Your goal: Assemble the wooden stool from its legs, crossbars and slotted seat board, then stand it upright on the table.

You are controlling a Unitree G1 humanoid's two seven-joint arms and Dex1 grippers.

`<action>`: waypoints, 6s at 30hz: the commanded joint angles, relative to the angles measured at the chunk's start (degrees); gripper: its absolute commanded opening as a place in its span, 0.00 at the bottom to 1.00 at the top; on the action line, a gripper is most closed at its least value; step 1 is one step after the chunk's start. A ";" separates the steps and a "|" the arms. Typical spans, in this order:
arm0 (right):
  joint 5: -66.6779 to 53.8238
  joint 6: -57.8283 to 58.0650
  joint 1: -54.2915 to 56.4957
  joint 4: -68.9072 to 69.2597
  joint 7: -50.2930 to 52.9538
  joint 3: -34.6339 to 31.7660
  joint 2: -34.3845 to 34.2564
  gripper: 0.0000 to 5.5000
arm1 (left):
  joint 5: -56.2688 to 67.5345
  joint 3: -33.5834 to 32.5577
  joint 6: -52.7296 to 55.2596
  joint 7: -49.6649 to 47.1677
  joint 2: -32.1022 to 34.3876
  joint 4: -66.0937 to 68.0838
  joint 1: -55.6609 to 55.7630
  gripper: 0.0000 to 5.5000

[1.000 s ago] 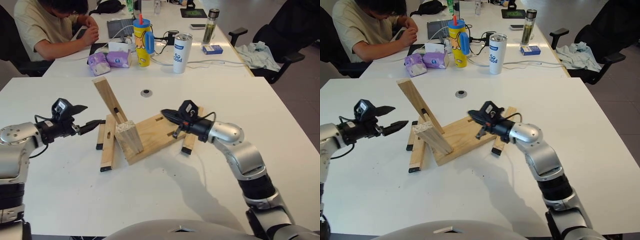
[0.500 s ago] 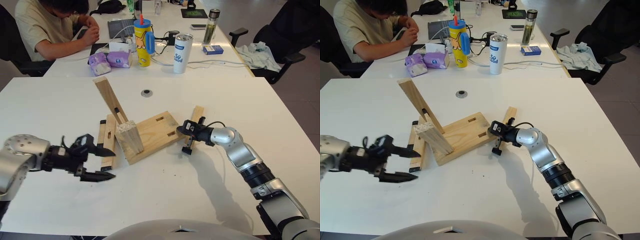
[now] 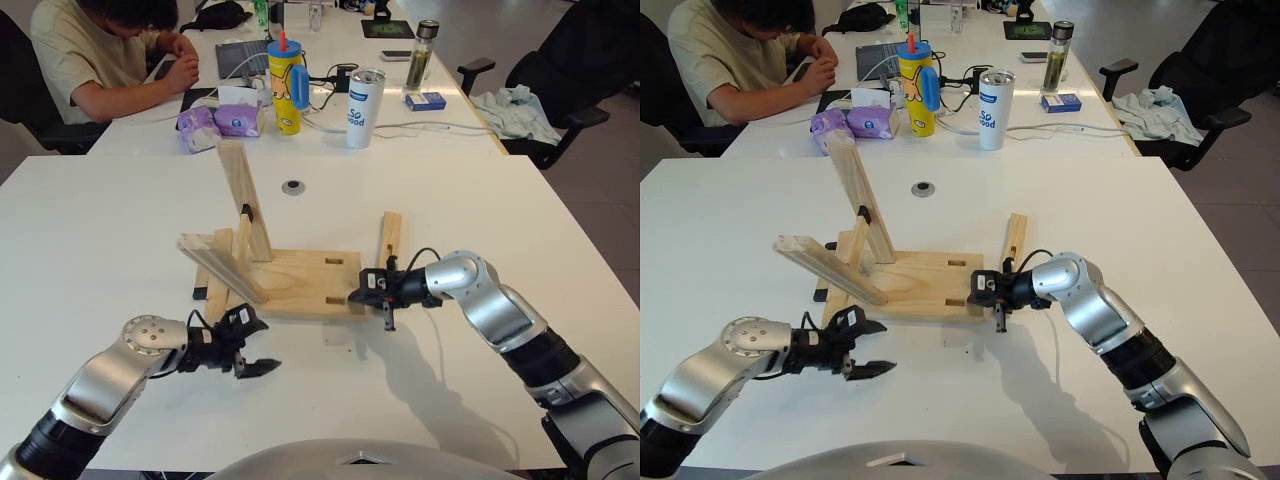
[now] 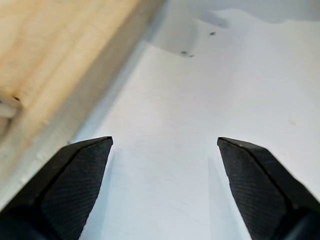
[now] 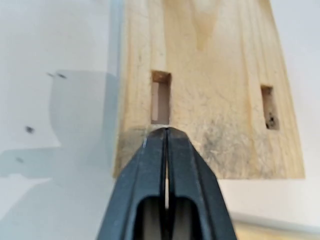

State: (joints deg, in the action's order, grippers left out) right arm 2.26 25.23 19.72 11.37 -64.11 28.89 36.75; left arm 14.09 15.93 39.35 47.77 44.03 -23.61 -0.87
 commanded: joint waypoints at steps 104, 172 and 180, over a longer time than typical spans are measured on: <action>-63.93 27.97 3.84 9.03 46.09 -42.43 -33.85 0.52 | -4.56 -18.18 -24.37 -24.42 -17.07 -2.48 20.23 0.24; -42.72 1.29 -2.95 -14.51 44.29 -43.14 -17.37 0.09 | 4.60 -10.21 -19.15 -21.23 -25.87 -3.76 14.33 0.62; -40.08 1.18 -3.56 -15.11 43.91 -43.44 -18.51 0.09 | 4.66 -10.72 -19.07 -20.62 -25.41 -3.46 14.66 0.62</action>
State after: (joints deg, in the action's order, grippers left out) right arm -39.27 26.61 16.52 -3.31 -20.04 -14.52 18.37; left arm 19.11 5.53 20.33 26.82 18.28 -27.54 13.26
